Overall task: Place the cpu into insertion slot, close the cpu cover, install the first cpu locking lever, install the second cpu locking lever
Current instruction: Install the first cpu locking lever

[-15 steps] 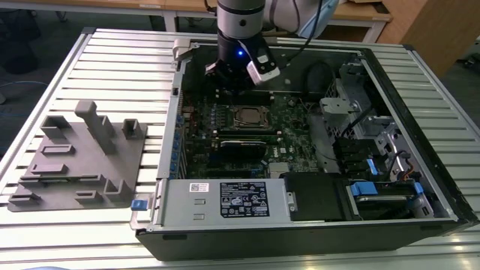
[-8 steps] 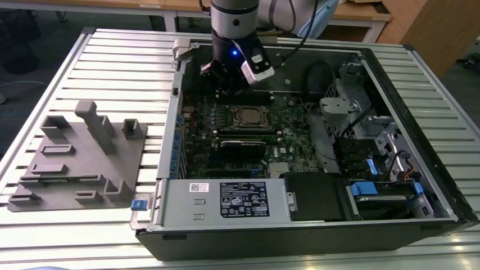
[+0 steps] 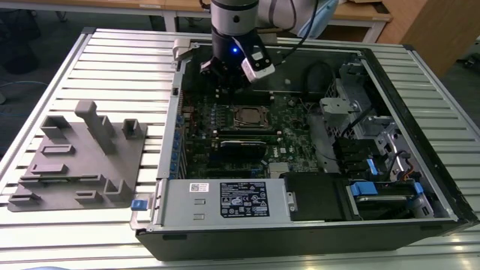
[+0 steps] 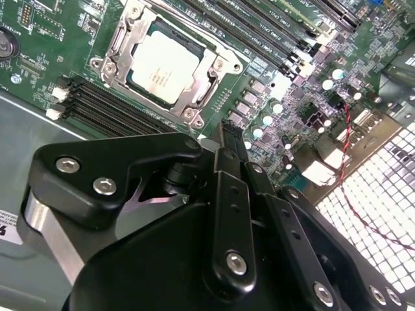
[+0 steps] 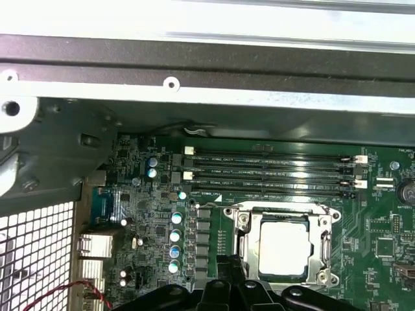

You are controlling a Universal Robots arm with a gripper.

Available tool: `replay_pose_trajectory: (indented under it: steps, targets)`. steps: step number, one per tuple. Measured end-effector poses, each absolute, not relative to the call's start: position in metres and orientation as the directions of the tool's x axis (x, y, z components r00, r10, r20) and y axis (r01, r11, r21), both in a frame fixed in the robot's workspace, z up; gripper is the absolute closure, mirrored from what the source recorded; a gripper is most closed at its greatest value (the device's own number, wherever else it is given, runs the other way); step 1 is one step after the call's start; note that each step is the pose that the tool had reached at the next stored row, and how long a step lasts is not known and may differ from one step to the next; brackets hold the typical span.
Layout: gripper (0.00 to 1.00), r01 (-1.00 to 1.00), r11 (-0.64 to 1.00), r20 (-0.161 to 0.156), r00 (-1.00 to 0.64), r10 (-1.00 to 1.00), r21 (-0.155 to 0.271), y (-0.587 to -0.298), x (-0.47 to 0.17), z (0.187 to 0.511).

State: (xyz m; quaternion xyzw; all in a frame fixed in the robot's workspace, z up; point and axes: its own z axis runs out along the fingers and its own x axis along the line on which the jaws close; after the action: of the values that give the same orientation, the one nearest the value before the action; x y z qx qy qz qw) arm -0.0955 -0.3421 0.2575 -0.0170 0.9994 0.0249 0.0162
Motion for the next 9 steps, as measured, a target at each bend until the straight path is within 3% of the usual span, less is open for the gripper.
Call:
replay_pose_trajectory:
  steps: [9]
  targets:
    - [0.89,-0.035,0.998,-0.035,-0.999,-0.033,0.049,-0.342,-0.109,0.257]
